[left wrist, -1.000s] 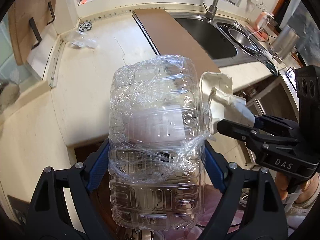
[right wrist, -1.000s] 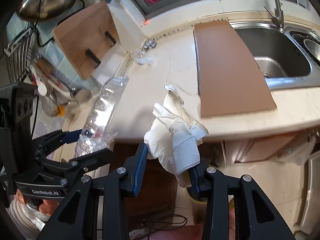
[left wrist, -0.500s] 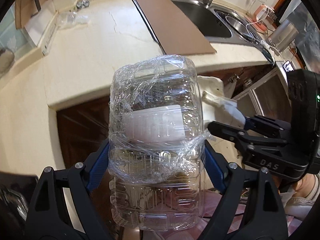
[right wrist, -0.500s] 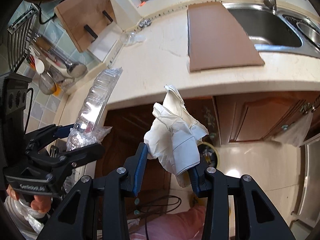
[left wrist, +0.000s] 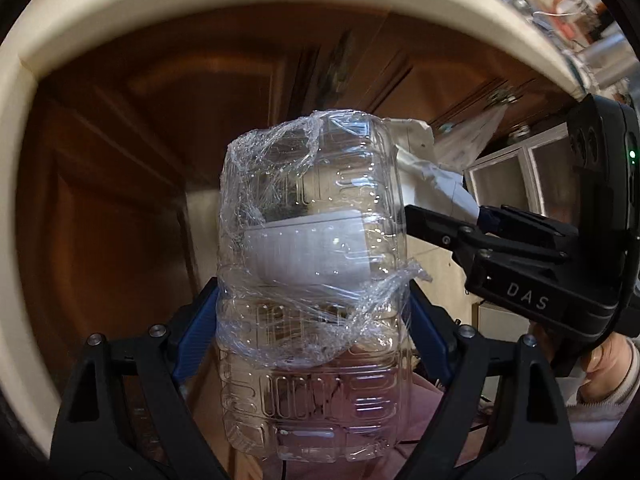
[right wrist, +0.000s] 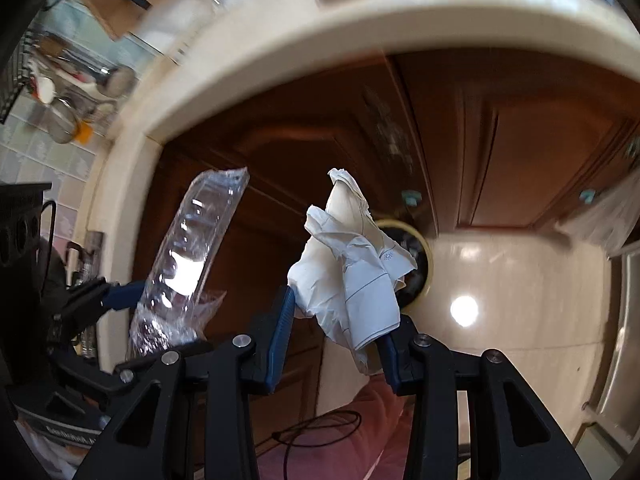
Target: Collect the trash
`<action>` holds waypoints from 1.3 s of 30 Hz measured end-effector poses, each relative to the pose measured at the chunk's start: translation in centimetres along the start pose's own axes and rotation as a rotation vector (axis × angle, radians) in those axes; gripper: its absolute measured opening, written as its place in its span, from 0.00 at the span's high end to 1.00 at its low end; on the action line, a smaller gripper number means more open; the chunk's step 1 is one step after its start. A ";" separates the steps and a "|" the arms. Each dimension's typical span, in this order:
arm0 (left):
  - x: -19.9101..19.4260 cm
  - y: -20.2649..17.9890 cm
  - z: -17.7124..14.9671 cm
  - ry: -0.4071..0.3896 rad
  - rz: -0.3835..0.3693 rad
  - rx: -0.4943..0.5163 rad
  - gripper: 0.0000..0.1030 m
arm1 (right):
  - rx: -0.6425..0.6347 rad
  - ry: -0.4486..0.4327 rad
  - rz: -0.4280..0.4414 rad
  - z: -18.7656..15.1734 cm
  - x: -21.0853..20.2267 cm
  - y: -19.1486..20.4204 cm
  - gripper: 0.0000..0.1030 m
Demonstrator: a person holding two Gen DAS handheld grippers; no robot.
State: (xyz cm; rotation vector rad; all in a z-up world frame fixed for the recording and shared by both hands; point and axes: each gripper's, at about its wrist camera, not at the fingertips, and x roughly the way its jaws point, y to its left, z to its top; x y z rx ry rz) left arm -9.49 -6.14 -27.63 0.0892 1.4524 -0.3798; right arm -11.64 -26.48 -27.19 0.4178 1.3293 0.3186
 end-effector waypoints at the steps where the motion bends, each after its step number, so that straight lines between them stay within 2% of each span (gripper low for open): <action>1: 1.8 0.3 -0.2 0.012 0.011 -0.009 0.18 | 0.004 0.013 -0.003 -0.4 1.5 -0.8 0.62; 6: 9.9 2.2 -0.1 0.068 0.006 -0.076 0.18 | 0.038 0.088 -0.006 -2.0 8.8 -4.0 0.62; 11: 17.7 4.9 1.5 0.126 0.003 -0.148 0.18 | 0.092 0.140 -0.018 -2.7 16.6 -7.2 0.62; 18: 25.5 8.0 3.8 0.136 -0.010 -0.197 0.16 | 0.100 0.172 -0.065 -2.3 25.8 -10.5 0.62; 26: 31.5 12.0 5.3 0.214 -0.085 -0.314 0.15 | 0.076 0.225 -0.092 -1.8 32.8 -11.3 0.61; 32: 33.5 13.5 5.7 0.225 -0.141 -0.359 0.14 | 0.065 0.231 -0.106 -1.8 35.6 -11.3 0.57; 35: 34.6 14.2 6.0 0.239 -0.158 -0.366 0.14 | 0.068 0.237 -0.104 -1.1 36.6 -12.0 0.45; 39: 35.2 14.8 6.5 0.244 -0.159 -0.372 0.14 | 0.051 0.216 -0.123 -0.6 36.7 -11.9 0.38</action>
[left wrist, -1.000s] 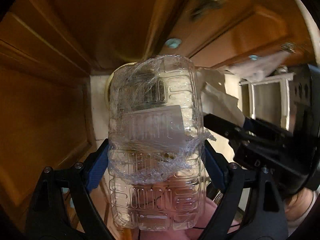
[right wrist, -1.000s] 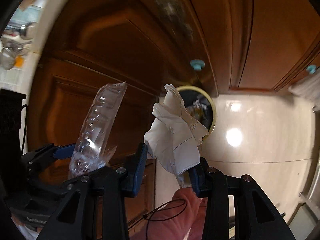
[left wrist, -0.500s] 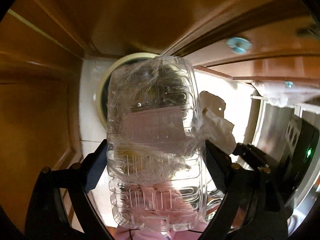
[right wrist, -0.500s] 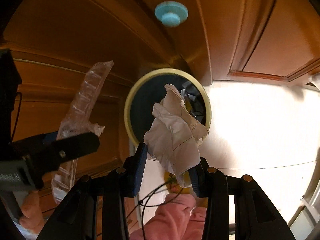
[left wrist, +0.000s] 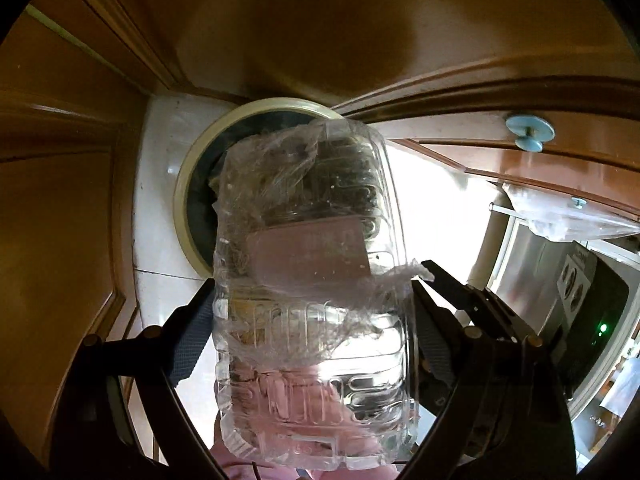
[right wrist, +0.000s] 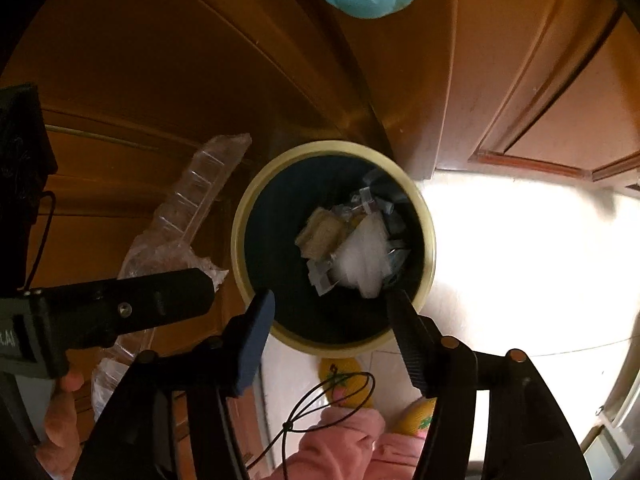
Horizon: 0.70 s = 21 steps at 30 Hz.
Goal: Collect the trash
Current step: 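Open both tools above the bin to drop the bottles and tissue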
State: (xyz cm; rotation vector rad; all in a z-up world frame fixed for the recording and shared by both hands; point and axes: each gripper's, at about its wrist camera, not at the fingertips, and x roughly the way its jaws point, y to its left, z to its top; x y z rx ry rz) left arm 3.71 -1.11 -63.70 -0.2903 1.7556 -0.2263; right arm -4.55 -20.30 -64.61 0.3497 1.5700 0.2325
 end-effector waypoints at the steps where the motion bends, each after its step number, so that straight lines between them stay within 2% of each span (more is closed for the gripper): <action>1: 0.1 -0.1 0.2 0.005 -0.002 0.000 0.14 | -0.001 0.000 -0.003 0.1 0.0 -0.1 0.37; 5: -0.4 0.2 0.7 0.032 0.025 0.013 0.13 | -0.005 -0.004 -0.024 0.0 -0.3 -0.5 0.34; 21: -0.5 -1.3 1.4 0.014 0.096 0.073 0.11 | 0.014 0.002 -0.036 -1.0 0.7 -1.0 0.34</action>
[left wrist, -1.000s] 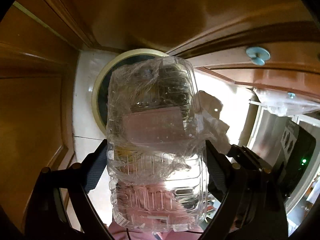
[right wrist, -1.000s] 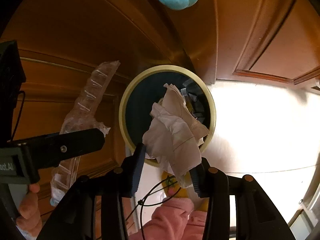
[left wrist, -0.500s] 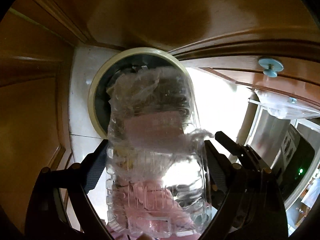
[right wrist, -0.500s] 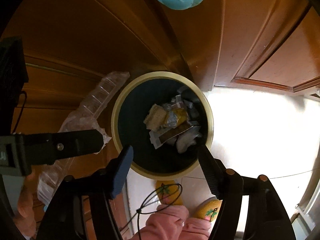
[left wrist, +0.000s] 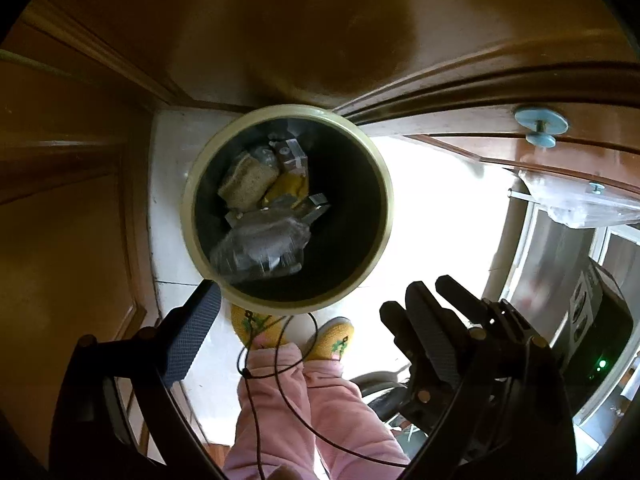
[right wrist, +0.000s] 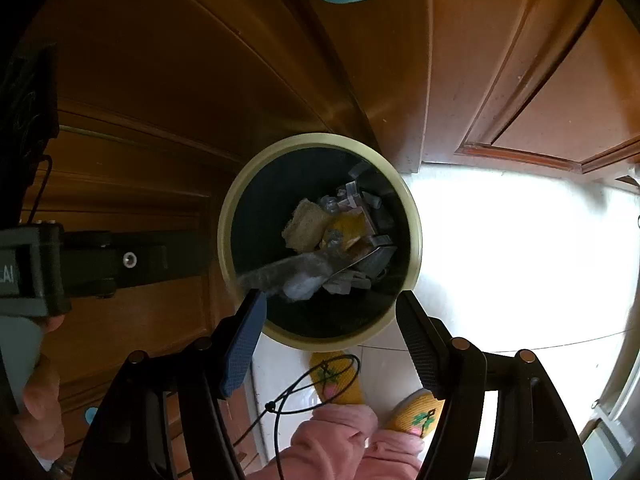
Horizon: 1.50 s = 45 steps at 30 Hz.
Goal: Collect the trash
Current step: 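Open both tools above the bin to drop the bottles and tissue, then raise both tools back up toward the counter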
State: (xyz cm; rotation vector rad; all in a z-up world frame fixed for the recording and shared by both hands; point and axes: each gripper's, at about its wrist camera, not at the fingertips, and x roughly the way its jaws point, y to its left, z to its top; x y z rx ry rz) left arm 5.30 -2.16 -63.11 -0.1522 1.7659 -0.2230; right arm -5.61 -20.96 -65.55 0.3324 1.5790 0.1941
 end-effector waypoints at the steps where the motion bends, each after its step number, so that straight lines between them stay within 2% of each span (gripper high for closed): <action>1: -0.3 0.0 -0.1 -0.009 0.005 -0.002 0.11 | -0.003 -0.001 -0.002 0.0 0.0 0.0 0.34; 10: -2.4 1.7 -1.5 -0.035 0.025 -0.078 0.11 | 0.017 -0.003 -0.020 -1.4 -1.9 -0.4 0.34; 16: -6.0 2.2 -5.1 -0.054 0.051 -0.109 0.11 | 0.026 -0.011 -0.012 -3.0 -5.4 0.0 0.34; 21: -10.8 0.6 -9.4 -0.071 0.055 -0.093 0.11 | 0.017 -0.026 0.010 -4.8 -10.6 1.2 0.34; 29: -21.4 -3.6 -15.8 -0.157 0.065 -0.021 0.11 | -0.056 -0.090 0.033 -7.5 -21.4 5.5 0.34; 37: -34.9 -8.0 -20.2 -0.358 0.121 0.063 0.11 | -0.150 -0.164 0.032 -9.2 -32.8 8.7 0.34; 45: -47.4 -13.1 -23.2 -0.567 0.171 0.164 0.11 | -0.152 -0.312 0.065 -9.2 -44.9 10.1 0.34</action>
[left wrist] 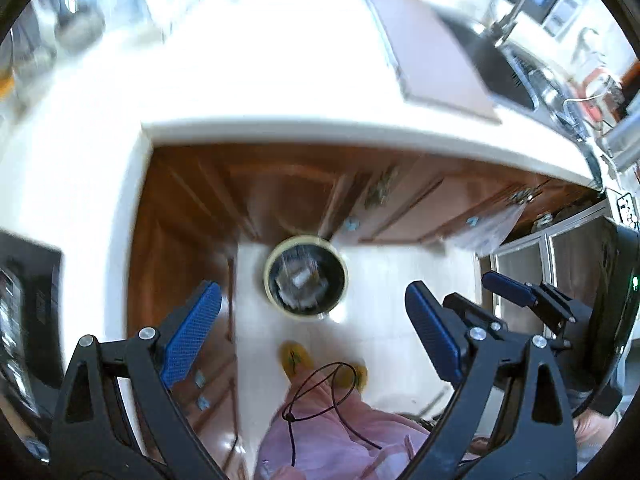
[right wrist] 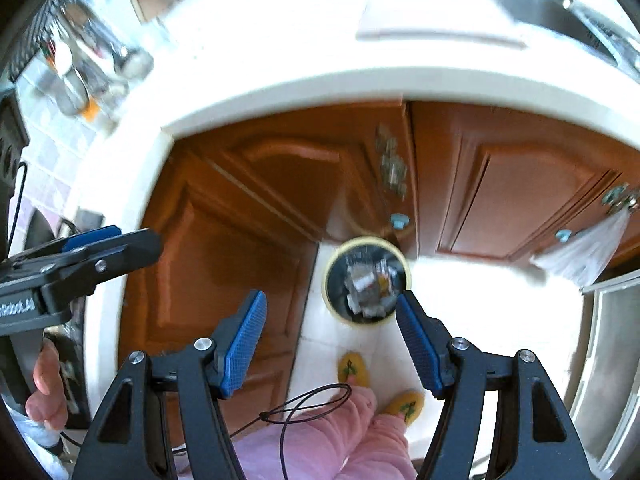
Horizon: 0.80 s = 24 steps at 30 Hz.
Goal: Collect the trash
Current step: 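Raise both tools back up toward the counter, then move both open tools toward the clear bottle and patterned wrapper in the corner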
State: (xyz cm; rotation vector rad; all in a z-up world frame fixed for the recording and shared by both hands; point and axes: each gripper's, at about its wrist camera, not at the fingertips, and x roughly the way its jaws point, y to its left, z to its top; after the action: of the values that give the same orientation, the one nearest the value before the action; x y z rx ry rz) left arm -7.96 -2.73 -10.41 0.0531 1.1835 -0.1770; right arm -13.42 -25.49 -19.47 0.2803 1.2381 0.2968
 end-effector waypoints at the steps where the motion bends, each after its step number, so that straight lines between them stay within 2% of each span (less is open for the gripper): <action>1: -1.5 0.0 0.7 -0.032 0.007 0.011 0.11 | 0.006 -0.014 0.003 0.5 -1.1 0.2 0.34; 9: -11.1 0.8 7.7 -0.257 0.069 0.034 0.11 | 0.034 -0.176 -0.010 6.8 -10.5 1.3 0.34; 12: -13.3 1.6 10.0 -0.303 0.097 0.018 0.11 | 0.033 -0.247 -0.026 10.1 -13.7 2.2 0.34; 18: -14.2 4.0 14.0 -0.330 0.130 0.000 0.12 | 0.012 -0.364 -0.046 16.6 -19.2 4.5 0.34; 24: -12.3 6.2 17.5 -0.342 0.148 -0.049 0.13 | -0.055 -0.407 -0.059 24.4 -20.6 7.5 0.34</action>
State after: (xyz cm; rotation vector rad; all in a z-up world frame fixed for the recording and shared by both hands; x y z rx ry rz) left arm 4.59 2.39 7.30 0.0645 0.8387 -0.0240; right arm 3.18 -27.34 8.73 0.2422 0.8341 0.2091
